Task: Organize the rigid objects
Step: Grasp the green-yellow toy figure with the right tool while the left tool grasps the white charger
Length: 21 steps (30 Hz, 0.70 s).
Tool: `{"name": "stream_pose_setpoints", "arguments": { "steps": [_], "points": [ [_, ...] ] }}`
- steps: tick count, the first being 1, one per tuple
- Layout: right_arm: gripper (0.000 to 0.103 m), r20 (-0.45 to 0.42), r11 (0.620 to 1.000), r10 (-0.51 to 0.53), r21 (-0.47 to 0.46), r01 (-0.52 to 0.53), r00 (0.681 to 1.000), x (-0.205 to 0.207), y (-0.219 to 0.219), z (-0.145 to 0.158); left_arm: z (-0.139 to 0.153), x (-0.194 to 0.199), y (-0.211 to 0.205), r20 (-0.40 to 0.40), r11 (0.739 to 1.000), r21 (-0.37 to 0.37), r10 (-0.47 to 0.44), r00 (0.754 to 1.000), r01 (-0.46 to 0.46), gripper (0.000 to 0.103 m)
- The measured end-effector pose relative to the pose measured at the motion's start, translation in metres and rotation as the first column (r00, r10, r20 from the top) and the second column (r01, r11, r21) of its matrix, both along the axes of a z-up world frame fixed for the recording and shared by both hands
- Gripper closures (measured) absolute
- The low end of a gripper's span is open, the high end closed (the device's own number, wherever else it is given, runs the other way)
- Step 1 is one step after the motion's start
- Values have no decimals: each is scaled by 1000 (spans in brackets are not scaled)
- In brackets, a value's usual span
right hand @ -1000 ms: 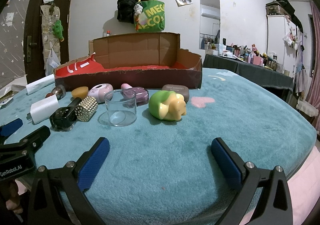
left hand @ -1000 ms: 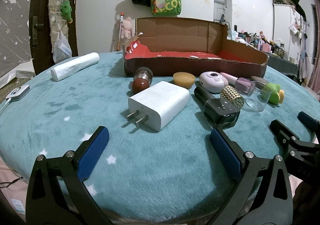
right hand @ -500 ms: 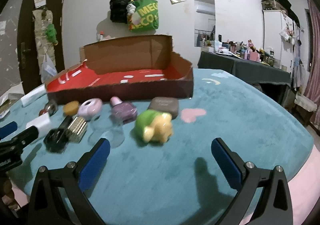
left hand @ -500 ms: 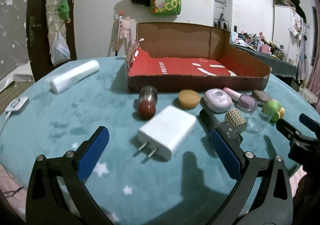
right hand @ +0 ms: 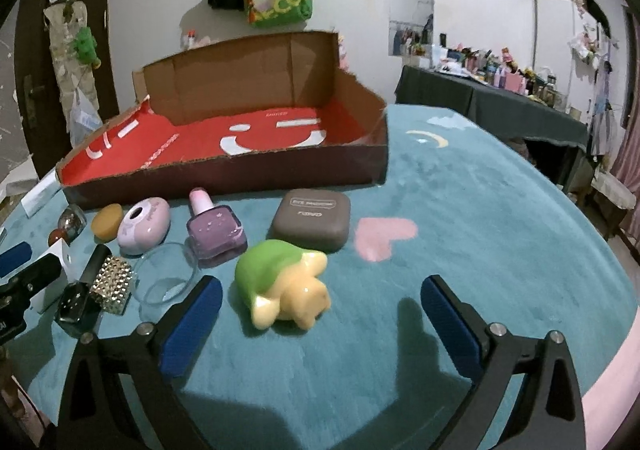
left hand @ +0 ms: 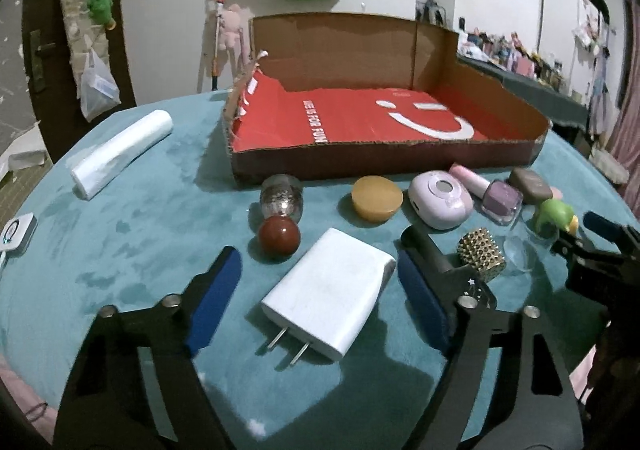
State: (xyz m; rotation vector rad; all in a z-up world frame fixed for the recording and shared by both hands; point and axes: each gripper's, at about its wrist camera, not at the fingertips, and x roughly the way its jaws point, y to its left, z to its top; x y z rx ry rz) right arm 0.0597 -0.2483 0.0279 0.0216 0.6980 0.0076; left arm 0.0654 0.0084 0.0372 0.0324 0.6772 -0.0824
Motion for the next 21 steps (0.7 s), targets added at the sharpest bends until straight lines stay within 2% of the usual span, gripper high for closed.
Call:
{"name": "stream_pose_setpoints", "arguments": {
  "steps": [1,3,7,12,13,14,21],
  "points": [
    [18,-13,1000,10,10,-10,1000,4,-1,-1,-1,2,-1,-11,1000,-4,-17,1000,17,33],
    [25,-15,1000,24,20,-24,1000,5,-2,-3,-2,3,-2,-31,999,-24,-42,999,41,39],
    [51,6,996,84,43,-84,996,2,1,0,-1,0,-6,-13,998,3,-57,998,57,48],
    [52,18,993,97,62,-98,995,-1,0,5,8,-3,-6,10,998,10,-59,998,59,64],
    [52,19,994,96,60,-97,995,-2,0,6,8,-3,-6,16,998,11,-59,998,58,76],
    [52,19,994,95,59,-96,995,-1,0,6,10,-3,-5,25,999,20,-50,998,49,79],
    [52,16,993,100,64,-101,995,0,1,4,9,-5,-2,43,998,13,-69,997,68,78]
  ]
}}
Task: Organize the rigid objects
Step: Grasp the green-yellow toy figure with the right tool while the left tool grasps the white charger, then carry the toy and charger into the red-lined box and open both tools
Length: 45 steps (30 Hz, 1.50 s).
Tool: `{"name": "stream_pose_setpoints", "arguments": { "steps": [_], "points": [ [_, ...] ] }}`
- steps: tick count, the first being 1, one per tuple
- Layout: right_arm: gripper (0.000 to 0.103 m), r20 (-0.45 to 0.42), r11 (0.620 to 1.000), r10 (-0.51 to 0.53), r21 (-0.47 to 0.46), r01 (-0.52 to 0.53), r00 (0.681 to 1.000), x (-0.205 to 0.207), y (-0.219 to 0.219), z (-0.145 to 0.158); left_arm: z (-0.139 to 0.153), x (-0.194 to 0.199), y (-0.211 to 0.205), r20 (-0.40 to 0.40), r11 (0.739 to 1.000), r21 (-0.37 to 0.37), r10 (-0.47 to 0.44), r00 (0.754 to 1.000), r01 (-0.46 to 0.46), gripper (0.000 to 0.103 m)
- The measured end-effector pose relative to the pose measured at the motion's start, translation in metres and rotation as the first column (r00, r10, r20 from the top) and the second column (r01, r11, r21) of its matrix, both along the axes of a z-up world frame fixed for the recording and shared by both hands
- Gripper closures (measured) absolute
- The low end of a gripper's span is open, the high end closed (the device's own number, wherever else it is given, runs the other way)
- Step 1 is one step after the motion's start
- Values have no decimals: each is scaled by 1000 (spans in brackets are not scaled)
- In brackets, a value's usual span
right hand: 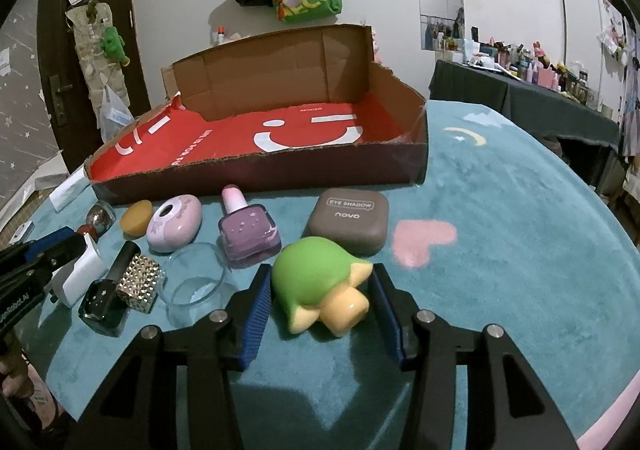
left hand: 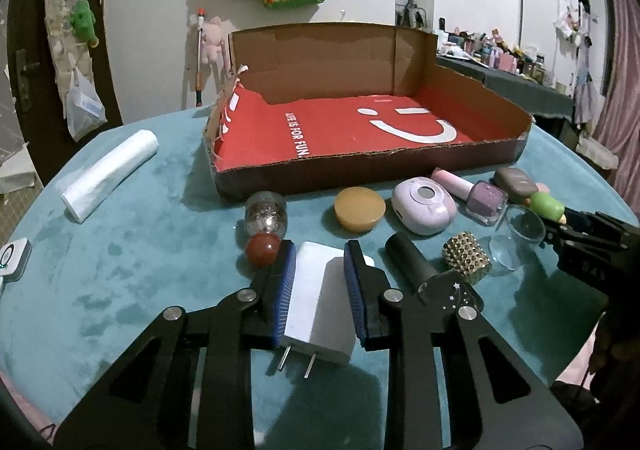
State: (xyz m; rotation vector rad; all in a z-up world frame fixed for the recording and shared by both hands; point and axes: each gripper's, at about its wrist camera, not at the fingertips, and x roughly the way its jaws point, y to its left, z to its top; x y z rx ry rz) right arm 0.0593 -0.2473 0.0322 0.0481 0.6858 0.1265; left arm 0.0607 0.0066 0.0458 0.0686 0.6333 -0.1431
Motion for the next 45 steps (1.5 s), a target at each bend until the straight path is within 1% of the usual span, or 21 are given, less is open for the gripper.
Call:
{"name": "stream_pose_setpoints", "arguments": {
  "steps": [2,3,4,5,6,9,12,14,16,17,21,24,26,27,28,30,31,32,35,41,45],
  "points": [
    [52,-2,1000,1,3,-1,1000,1,-1,0,0,-1,1,0,1000,-14,-16,1000,16,67],
    [52,-3,1000,2,7,-2,1000,1,-1,0,-1,-2,2,-13,999,-27,-26,1000,26,37],
    [52,-4,1000,2,11,-2,1000,0,-2,0,-2,-2,4,-28,998,-50,-32,999,30,13],
    [52,-4,1000,2,14,-2,1000,0,-2,0,-2,-4,8,-22,997,-78,-29,999,27,12],
    [51,-5,1000,2,17,-2,1000,0,-3,0,-1,-7,10,-11,995,-95,-23,1000,22,12],
    [51,-2,1000,4,14,-4,1000,0,-3,0,-4,-8,11,-21,997,-74,-17,1000,15,12],
    [51,-7,1000,17,14,-17,1000,0,-1,-1,-9,-5,13,-38,997,-73,-9,999,6,12],
    [44,-6,1000,22,10,-22,1000,0,0,-2,-13,-3,15,-52,997,-72,-7,999,3,12],
    [26,1,1000,22,4,-22,1000,-1,1,-1,-16,-1,17,-64,997,-81,-7,998,2,12],
    [23,6,1000,21,1,-21,1000,-2,1,0,-16,0,17,-67,997,-83,-8,998,2,12],
    [22,14,1000,16,-20,-16,1000,-1,1,2,-18,5,17,-89,997,-81,-12,996,5,12],
    [22,1,1000,15,-17,-15,1000,4,-1,2,-20,11,14,-131,998,-66,-10,991,2,12],
    [22,-18,1000,18,-8,-18,1000,8,-2,1,-21,15,13,-148,998,-60,-7,989,-2,14],
    [27,-27,1000,20,-3,-20,999,9,-3,1,-21,16,13,-150,998,-59,-5,989,-4,17],
    [37,-35,1000,24,1,-23,999,11,-3,0,-21,16,13,-149,998,-57,-3,989,-5,26],
    [50,-37,999,37,8,-36,999,12,-3,0,-21,17,11,-143,999,-48,-2,990,-5,40],
    [52,-34,999,41,9,-41,999,12,-2,0,-20,18,9,-140,999,-52,-14,990,7,49],
    [52,-32,999,46,6,-46,998,12,-1,1,-20,18,9,-137,998,-55,-21,990,14,53],
    [52,-17,998,57,13,-57,998,8,-1,2,-20,17,8,-136,999,-52,-18,991,11,55],
    [52,-11,997,65,32,-64,998,8,-2,6,-17,18,9,-149,997,-76,-26,988,15,58],
    [52,14,997,74,36,-74,997,11,-2,20,-9,22,9,-162,993,-117,-51,985,32,58]
  ]
}}
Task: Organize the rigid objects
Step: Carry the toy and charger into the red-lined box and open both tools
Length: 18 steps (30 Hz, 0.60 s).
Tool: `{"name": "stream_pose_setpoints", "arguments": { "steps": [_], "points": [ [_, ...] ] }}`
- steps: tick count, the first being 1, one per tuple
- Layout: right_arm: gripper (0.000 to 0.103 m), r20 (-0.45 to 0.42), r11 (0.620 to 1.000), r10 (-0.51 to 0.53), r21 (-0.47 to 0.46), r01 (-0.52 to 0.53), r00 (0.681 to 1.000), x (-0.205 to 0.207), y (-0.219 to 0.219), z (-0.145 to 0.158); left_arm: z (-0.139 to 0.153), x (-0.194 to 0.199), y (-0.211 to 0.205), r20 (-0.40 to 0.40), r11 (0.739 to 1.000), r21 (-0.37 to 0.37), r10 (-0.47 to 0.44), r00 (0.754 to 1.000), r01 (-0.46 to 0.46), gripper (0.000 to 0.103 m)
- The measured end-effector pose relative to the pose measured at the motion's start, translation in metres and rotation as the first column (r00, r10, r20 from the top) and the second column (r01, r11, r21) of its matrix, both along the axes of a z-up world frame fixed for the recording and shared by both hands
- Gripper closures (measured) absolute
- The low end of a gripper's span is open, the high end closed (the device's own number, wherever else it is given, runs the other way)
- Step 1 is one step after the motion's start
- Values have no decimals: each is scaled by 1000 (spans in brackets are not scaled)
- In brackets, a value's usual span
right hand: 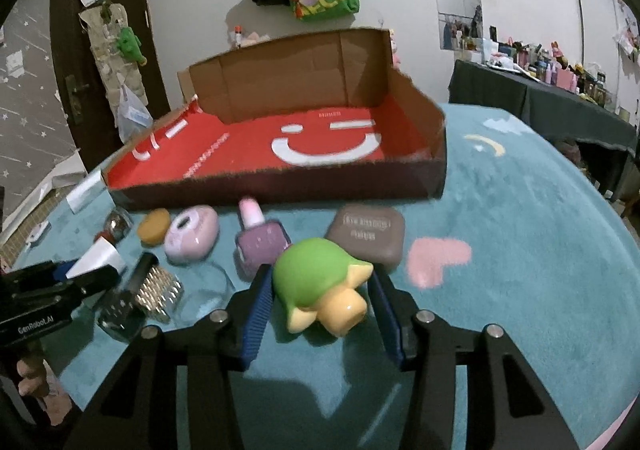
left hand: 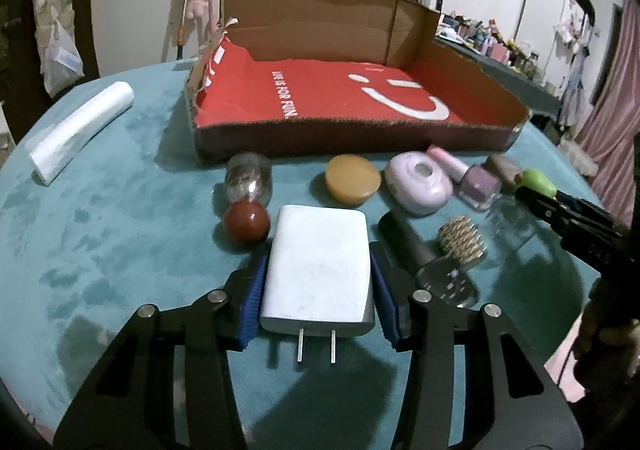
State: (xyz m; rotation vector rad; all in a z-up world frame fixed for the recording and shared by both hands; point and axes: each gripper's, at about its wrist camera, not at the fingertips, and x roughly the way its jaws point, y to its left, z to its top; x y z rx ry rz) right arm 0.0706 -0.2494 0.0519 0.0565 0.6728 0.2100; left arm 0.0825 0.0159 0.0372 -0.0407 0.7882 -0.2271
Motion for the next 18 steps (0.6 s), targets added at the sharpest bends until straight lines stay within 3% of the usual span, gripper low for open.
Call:
{"name": "stream_pose_setpoints", "arguments": {
  "steps": [8,13,18],
  "points": [
    [52,85,999,30,-33,-28,996,40,5,45,37,27,-6,79,1000,7,-8,997,8,58],
    [52,34,995,52,-87,-49,998,90,9,50,50,74,-12,81,999,40,-13,997,10,58],
    [52,-60,985,71,-152,-79,996,134,13,40,46,122,-20,31,996,81,-31,999,29,58]
  ]
}}
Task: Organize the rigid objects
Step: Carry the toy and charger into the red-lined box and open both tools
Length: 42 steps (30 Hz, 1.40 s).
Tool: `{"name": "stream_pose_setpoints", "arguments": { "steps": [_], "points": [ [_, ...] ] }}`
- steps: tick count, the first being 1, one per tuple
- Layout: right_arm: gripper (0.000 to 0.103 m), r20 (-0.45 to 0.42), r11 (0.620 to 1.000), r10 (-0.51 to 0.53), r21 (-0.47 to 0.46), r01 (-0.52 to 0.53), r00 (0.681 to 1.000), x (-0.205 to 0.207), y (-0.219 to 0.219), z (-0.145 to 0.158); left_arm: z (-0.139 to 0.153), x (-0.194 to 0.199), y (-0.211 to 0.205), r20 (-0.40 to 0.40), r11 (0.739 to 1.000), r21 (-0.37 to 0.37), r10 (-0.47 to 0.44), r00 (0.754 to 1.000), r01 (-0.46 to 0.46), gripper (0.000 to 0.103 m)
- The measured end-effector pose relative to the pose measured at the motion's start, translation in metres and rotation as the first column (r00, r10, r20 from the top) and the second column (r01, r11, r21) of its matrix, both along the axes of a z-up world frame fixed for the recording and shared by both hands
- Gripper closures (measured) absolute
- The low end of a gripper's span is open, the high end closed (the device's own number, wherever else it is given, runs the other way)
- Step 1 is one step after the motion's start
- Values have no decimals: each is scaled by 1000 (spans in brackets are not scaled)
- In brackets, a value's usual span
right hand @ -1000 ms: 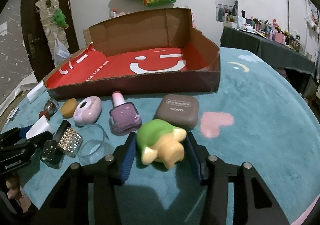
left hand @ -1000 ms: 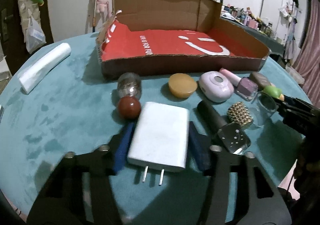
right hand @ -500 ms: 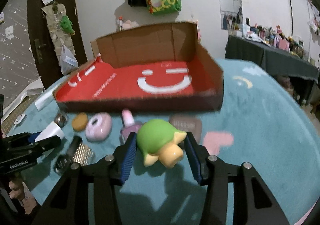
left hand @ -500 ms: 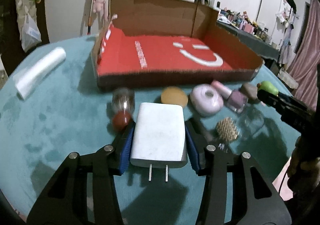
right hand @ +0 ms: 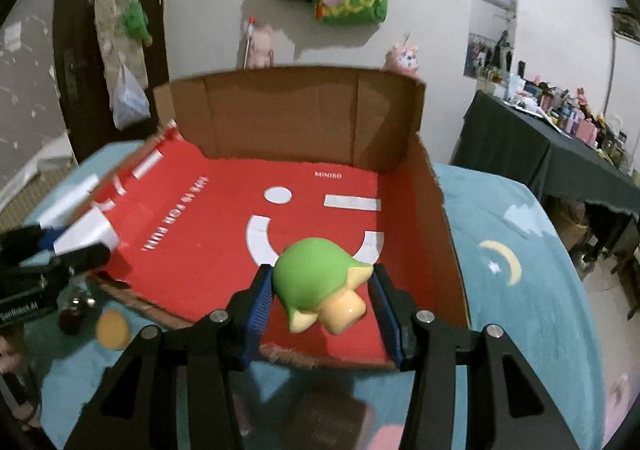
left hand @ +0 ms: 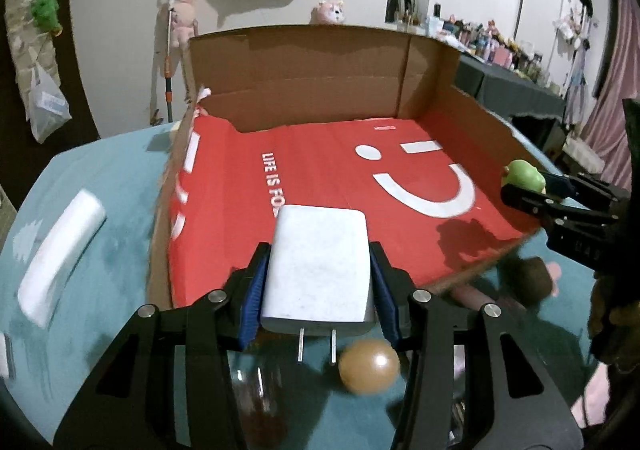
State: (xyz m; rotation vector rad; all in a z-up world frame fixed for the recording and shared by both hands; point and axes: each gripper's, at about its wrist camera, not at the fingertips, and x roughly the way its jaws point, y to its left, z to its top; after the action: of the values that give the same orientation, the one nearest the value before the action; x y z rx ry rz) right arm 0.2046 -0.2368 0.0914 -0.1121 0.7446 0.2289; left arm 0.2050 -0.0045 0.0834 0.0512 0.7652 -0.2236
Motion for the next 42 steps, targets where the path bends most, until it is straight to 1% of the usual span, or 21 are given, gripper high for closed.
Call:
{"name": "stream_pose_setpoints", "arguments": {
  "steps": [3,6,10,14,17,22,32,35,39,42],
  "points": [
    [52,-66,1000,11,-17,-12,998,18,2,-10,-4,16,-6,-28,1000,23,-16,999,17,58],
    [52,-87,997,14,-72,-20,996,25,7,-18,-12,30,-10,-75,999,19,-29,997,30,58],
    [52,-128,994,20,-100,-33,992,34,10,-24,-23,42,-11,-121,999,26,-29,992,32,58],
    [52,-178,993,31,-109,-51,984,40,11,-30,-34,48,-10,-165,999,22,-22,986,26,58],
    [52,-190,992,36,-109,-58,981,44,11,-29,-41,51,-8,-189,1000,16,-9,982,12,58],
    [52,-198,993,39,-106,-61,979,48,12,-29,-42,52,-6,-181,1000,19,-2,983,5,58],
    [52,-209,992,39,-110,-63,977,55,14,-33,-42,55,-9,-167,999,48,1,986,8,57],
    [52,-216,994,46,-92,-67,975,57,13,-35,-43,55,-11,-165,998,62,-1,986,11,57],
    [52,-214,994,46,-90,-67,976,58,14,-36,-43,54,-12,-170,998,57,-13,985,23,47],
    [52,-212,994,46,-86,-66,976,58,14,-36,-42,54,-11,-170,999,50,-11,985,20,46]
  ]
}}
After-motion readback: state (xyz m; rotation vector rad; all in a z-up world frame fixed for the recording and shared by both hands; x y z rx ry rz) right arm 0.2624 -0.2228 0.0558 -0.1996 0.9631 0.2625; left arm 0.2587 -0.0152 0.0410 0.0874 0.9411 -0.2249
